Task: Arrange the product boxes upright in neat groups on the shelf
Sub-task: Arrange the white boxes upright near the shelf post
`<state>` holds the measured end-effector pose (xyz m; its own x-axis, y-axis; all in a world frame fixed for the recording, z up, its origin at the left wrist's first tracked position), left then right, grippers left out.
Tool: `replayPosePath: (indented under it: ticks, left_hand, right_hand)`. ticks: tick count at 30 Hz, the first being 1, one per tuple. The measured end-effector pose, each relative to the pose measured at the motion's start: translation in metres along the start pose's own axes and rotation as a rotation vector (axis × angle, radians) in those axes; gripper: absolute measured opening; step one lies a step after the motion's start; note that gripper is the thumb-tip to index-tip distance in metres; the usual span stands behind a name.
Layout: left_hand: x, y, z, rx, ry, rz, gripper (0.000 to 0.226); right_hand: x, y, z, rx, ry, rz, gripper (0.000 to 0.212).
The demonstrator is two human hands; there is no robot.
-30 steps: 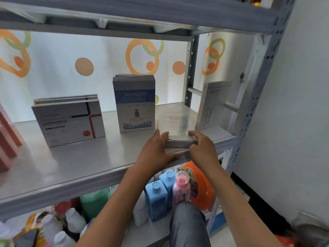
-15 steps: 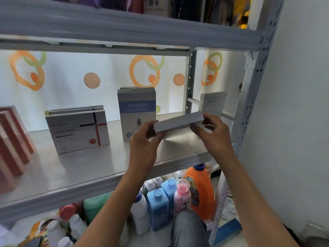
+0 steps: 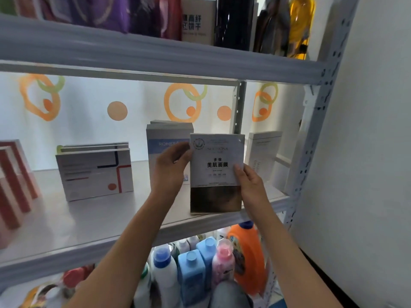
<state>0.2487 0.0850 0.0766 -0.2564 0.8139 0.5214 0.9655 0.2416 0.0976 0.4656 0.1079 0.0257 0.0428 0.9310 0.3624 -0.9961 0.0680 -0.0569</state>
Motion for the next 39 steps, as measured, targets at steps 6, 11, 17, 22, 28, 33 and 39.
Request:
replayPosePath:
  ticks: [6, 11, 17, 22, 28, 33, 39]
  left_hand:
    - [-0.029, 0.02, 0.058, -0.01, -0.208, 0.172, 0.021]
    - [-0.036, 0.019, 0.073, -0.007, -0.27, 0.183, 0.015]
    - [-0.038, 0.017, 0.08, -0.118, -0.344, 0.178, 0.019]
    - [-0.04, 0.017, 0.081, -0.193, -0.387, 0.185, 0.018]
    - [-0.043, 0.022, 0.072, -0.233, -0.352, 0.231, 0.023]
    - [-0.055, 0.037, 0.053, -0.403, -0.316, 0.342, 0.035]
    - [-0.063, 0.065, 0.027, -0.212, -0.009, 0.43, 0.042]
  right_hand:
    - [0.005, 0.008, -0.022, 0.138, 0.11, -0.041, 0.03]
    - [0.006, 0.01, -0.034, 0.163, 0.094, -0.108, 0.032]
    - [0.007, 0.008, -0.041, 0.146, 0.069, -0.14, 0.033]
    - [-0.005, -0.008, -0.039, 0.061, 0.048, -0.345, 0.047]
    - [-0.02, 0.019, -0.016, -0.303, -0.084, -0.336, 0.036]
    - [-0.03, 0.032, 0.002, -0.166, -0.077, -0.176, 0.053]
    - [-0.05, 0.027, 0.013, 0.471, -0.012, 0.008, 0.057]
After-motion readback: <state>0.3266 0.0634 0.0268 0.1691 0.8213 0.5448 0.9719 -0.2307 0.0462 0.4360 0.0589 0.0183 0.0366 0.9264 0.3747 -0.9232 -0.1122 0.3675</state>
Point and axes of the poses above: each hand's wrist, its own x-axis towards the middle knuckle, its own y-axis out of the palm, z = x × y, the point moved 9 cm from there along x, towards the middle knuckle, and after that the axes turned 8 degrees about -x, right-handed, at the moved point
